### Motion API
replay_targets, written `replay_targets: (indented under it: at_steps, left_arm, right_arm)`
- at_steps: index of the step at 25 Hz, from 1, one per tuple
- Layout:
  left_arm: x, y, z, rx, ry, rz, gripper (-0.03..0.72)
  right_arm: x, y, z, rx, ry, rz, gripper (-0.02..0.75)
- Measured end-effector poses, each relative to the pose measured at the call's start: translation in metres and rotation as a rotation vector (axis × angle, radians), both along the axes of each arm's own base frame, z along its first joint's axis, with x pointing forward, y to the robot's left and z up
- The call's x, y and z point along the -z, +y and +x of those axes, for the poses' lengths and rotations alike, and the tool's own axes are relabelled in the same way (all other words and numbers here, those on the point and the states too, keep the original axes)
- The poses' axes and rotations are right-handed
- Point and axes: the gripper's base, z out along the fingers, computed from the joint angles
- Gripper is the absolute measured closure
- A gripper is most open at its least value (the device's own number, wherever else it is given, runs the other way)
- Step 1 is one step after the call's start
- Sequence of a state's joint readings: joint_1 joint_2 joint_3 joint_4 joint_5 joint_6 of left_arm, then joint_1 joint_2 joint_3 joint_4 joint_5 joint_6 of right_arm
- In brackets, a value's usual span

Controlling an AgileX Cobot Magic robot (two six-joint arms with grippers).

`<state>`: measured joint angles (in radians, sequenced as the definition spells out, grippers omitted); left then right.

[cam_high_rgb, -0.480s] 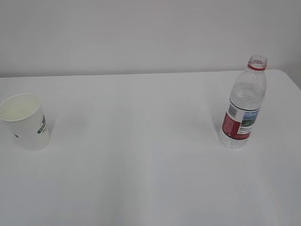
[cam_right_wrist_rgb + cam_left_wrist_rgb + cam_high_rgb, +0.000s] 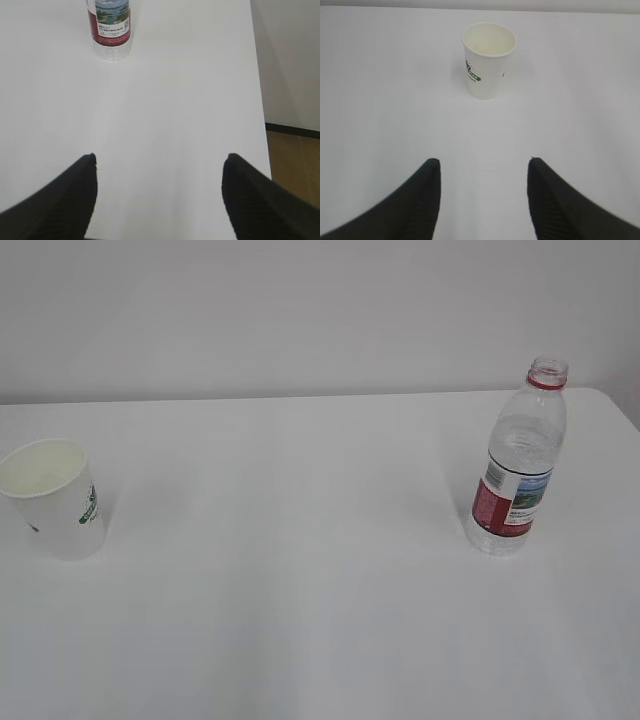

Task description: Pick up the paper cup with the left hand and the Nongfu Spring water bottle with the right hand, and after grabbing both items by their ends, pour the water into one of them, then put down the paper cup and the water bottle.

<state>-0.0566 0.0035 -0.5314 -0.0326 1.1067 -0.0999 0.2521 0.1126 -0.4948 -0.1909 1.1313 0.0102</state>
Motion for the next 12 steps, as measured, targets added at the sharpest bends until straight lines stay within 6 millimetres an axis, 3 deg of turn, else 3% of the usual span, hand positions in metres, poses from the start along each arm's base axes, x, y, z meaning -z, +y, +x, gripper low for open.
replay_targets:
  at_steps: [12]
  left_arm:
    - [0.0,0.0,0.0,0.0,0.0,0.0,0.291]
  right_arm:
    - [-0.0001,-0.0003,0.0001,0.002,-0.001,-0.003,0.148]
